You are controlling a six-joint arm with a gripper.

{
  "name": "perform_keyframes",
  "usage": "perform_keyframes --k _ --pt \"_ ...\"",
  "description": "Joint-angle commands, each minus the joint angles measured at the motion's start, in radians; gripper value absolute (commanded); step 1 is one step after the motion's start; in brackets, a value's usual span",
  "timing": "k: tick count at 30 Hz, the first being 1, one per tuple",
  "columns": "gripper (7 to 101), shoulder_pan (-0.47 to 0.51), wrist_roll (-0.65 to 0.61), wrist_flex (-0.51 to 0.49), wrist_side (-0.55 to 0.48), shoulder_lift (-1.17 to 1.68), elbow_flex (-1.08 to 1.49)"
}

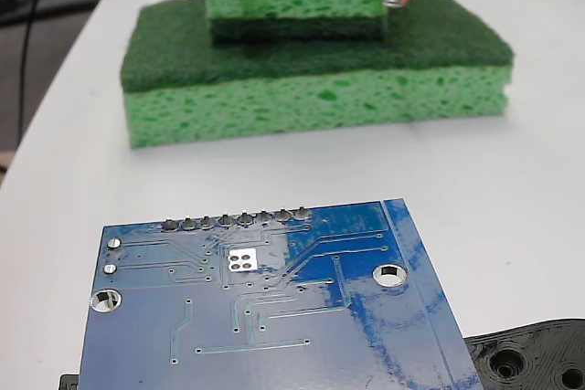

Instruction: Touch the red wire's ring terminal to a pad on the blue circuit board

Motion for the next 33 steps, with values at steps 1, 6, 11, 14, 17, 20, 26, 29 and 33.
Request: perform_keyframes --k 1,6,11,14,17,20,26,29,33 --pt "100.3 0.000 0.000 -0.003 0.002 0.003 -0.006" --pt "100.3 0.000 0.000 -0.003 0.002 0.003 -0.006" --pt "100.3 0.000 0.000 -0.003 0.002 0.003 -0.006" --pt "100.3 0.000 0.000 -0.003 -0.002 0.003 -0.006" --pt "100.3 0.006 -0.002 -0.003 -0.014 0.003 -0.005" --pt "100.3 0.017 0.003 -0.006 -0.015 0.003 -0.005" --pt "100.3 0.066 -0.008 0.000 -0.064 0.003 -0.029" --pt "100.3 0.066 -0.009 0.006 -0.063 0.003 -0.054" --pt "100.3 0.078 -0.026 0.031 -0.051 -0.006 -0.110"
